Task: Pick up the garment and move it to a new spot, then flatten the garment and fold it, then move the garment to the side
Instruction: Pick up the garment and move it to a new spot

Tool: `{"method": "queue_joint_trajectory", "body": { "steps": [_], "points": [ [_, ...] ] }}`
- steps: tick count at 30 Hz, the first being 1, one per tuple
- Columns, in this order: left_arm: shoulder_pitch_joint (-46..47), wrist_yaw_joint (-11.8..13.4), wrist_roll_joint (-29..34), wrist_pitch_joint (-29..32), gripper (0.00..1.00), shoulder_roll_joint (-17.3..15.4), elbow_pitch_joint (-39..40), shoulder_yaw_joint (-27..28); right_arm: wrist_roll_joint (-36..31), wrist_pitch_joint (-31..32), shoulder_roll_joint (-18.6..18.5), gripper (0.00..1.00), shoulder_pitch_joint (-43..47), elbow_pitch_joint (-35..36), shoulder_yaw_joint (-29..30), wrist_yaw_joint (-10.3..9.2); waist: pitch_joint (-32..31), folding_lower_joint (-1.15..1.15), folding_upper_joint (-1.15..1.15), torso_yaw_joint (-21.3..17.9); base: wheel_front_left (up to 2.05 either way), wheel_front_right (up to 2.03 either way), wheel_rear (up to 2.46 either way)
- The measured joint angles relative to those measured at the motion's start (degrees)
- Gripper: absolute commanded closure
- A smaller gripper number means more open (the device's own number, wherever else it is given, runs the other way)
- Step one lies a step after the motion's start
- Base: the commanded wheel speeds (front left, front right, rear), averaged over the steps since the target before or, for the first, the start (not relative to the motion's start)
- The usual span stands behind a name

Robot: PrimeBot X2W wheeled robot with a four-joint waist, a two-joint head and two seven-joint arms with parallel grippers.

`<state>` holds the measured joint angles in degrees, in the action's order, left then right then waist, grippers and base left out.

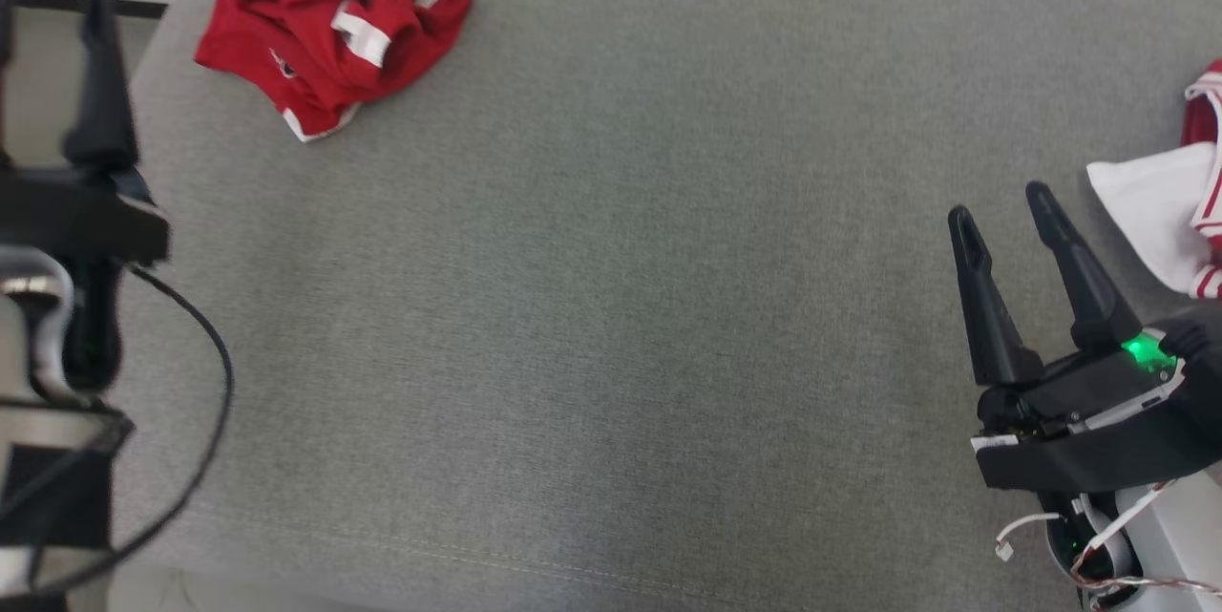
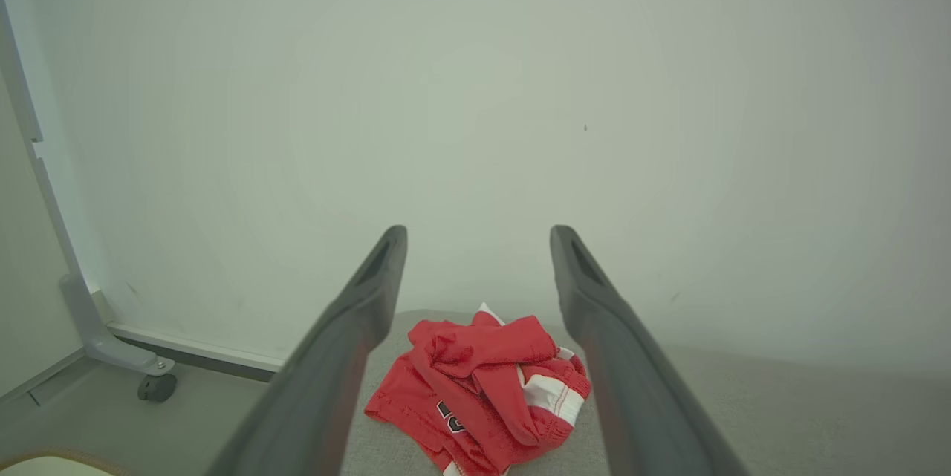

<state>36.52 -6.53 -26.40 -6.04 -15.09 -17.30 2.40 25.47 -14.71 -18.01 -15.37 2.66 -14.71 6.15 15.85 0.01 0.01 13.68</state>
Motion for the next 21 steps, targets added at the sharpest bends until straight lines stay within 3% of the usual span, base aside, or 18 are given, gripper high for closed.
{"method": "queue_joint_trajectory", "body": {
  "steps": [13, 21],
  "points": [
    [19.84, -0.07, -6.09, 8.46, 0.00, -5.86, -14.40, 4.58, -1.10, -0.01, 0.58, 0.00, -8.12, 2.77, 0.04, 0.43, 10.20, 0.01, 0.00, -4.46, 0.00, 0.00, 0.00],
    [25.35, -0.05, -6.95, 14.73, 0.00, -8.91, -24.51, 5.11, -2.03, -0.01, 2.45, 0.00, -11.38, 4.22, -1.01, 0.51, 14.67, 0.00, 0.01, -9.24, 0.00, 0.00, 0.00]
  ]
}}
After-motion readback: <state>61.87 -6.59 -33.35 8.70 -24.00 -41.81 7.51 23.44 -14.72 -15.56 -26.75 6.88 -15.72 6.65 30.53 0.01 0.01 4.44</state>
